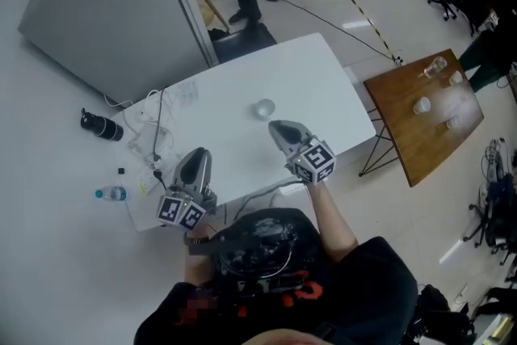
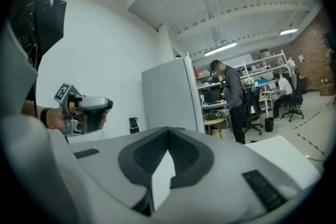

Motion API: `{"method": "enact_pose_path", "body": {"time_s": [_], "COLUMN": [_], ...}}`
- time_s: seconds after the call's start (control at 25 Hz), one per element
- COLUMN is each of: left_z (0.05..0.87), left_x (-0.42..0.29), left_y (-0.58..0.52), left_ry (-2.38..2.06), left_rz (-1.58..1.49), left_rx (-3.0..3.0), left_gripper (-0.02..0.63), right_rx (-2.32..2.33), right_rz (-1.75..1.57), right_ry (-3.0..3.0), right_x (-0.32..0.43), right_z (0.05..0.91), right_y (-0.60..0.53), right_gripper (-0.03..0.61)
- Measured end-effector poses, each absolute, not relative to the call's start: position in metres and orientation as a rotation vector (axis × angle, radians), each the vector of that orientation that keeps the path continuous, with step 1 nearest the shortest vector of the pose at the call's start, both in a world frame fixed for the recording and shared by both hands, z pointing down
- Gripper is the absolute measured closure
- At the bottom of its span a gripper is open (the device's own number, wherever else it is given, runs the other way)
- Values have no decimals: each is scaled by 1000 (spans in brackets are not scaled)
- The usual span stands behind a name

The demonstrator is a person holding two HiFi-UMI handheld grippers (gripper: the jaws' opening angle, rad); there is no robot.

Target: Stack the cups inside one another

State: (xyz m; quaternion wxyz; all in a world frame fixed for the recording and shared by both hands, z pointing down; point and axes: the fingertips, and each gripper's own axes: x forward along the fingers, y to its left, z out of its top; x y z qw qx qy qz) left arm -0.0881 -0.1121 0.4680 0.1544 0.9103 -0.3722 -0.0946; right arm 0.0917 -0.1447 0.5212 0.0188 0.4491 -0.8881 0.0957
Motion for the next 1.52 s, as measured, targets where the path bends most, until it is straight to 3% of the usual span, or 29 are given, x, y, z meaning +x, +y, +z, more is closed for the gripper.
{"method": "enact_pose_path", "body": {"time_s": [0.92, 1.52], "left_z": [454, 440], "left_x": [3, -2], "left_y": [-111, -116], "left_ry": [-735, -764], "left_rz": [-215, -170], "left_rx": [2747, 2810], "left_gripper": [555, 556], "right_rx": [1725, 1725], "right_rz": [193, 198], "right_ry": [-2648, -2716], "right_x": [164, 166], "right_z": [468, 441], "right_y": [-69, -61], "right_gripper": [574, 574]}}
